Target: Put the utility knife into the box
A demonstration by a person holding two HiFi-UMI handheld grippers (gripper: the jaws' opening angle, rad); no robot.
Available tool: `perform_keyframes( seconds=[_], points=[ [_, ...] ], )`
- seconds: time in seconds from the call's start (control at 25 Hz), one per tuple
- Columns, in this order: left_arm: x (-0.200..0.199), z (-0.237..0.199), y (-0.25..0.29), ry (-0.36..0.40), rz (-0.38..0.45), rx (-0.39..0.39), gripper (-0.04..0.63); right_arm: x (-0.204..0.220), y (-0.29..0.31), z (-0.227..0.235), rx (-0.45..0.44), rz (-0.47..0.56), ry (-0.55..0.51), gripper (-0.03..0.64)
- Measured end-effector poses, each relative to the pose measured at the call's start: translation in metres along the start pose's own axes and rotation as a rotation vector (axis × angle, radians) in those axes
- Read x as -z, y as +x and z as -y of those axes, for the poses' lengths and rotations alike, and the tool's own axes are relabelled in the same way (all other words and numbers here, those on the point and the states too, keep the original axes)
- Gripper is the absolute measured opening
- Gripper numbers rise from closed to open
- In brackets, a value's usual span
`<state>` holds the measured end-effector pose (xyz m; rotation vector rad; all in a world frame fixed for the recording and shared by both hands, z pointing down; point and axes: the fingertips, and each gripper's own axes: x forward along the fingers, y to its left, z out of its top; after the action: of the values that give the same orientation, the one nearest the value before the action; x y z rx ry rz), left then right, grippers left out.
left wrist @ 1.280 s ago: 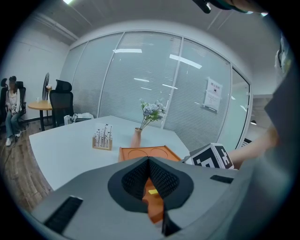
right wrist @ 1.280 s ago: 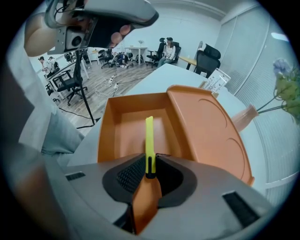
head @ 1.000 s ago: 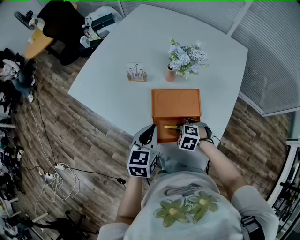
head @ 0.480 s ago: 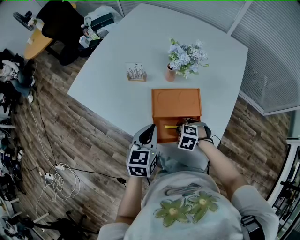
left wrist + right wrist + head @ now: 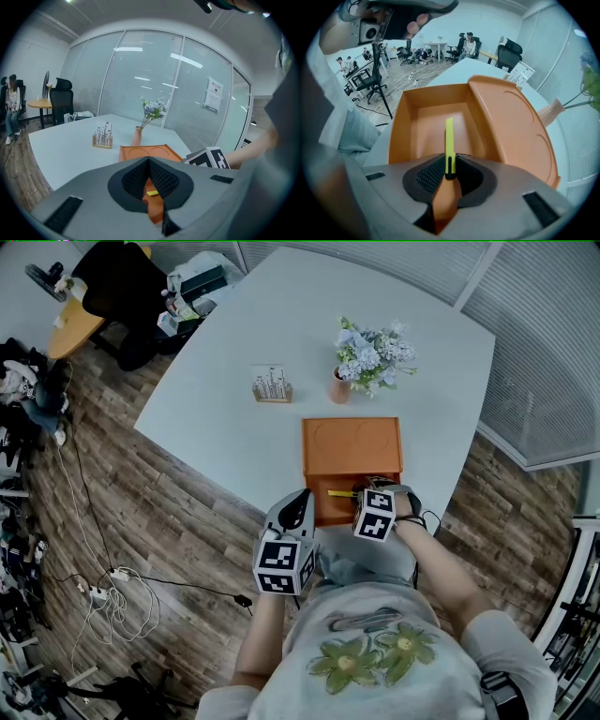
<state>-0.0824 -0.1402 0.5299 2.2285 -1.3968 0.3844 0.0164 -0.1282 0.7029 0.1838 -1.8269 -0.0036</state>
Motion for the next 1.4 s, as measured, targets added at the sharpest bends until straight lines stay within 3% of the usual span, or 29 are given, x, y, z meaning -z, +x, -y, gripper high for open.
perform_keyframes(
  seconds=[0.76,1.12,1.4],
  points=[
    [-0.001,-0.002,-0.003,-0.008,0.010,-0.005,0.002,0.002,0.001,-0.002,-0.010,0.001,-0.002,0.086],
    [-0.007,-0.001,-0.007,-0.004,0.021,-0.006,0.002,-0.008,-0.016,-0.001,-0.001,0.055,0.028,0.110],
    [-0.009,0.000,-0.012,-0.001,0.035,-0.009,0.002,-0.021,-0.048,0.006,0.059,0.158,0.078,0.110]
  ],
)
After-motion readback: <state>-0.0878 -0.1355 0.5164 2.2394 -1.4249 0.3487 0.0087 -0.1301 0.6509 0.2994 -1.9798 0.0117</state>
